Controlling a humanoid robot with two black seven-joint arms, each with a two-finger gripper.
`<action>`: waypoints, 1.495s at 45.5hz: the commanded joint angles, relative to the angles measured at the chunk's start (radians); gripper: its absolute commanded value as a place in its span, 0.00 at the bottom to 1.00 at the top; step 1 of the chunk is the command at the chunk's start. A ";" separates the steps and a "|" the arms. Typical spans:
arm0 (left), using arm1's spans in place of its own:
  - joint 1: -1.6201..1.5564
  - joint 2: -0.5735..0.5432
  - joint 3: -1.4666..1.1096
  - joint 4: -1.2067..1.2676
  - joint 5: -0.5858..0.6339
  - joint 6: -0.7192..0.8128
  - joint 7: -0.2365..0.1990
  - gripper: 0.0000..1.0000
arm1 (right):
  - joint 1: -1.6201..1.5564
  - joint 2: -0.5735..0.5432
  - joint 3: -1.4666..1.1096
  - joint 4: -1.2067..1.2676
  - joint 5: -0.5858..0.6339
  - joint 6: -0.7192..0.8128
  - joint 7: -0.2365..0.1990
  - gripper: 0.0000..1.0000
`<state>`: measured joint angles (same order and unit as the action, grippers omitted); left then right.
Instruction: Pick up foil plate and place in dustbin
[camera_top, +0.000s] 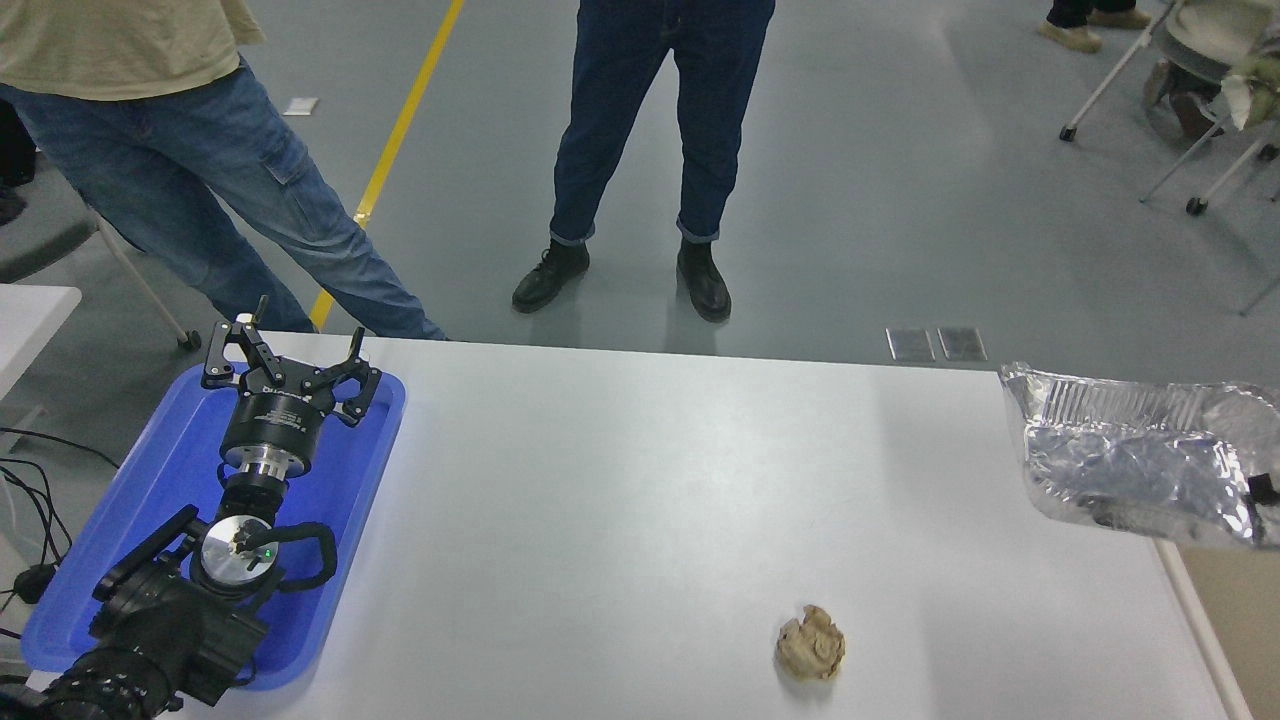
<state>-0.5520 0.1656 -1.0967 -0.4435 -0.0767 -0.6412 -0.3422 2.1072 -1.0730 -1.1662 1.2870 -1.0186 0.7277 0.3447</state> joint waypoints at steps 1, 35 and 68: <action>0.000 0.000 0.000 0.000 0.000 0.000 -0.001 1.00 | 0.175 0.109 -0.076 0.077 0.040 0.056 -0.001 0.00; 0.001 -0.001 0.000 0.000 -0.002 0.002 -0.003 1.00 | 0.396 0.350 -0.136 0.187 0.256 0.058 0.000 0.00; 0.001 -0.001 -0.002 0.000 -0.002 0.003 -0.005 1.00 | 0.462 0.311 -0.194 0.187 0.256 0.058 0.000 0.00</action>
<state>-0.5507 0.1642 -1.0982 -0.4424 -0.0782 -0.6382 -0.3466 2.5581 -0.7569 -1.3547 1.4733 -0.7632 0.7853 0.3455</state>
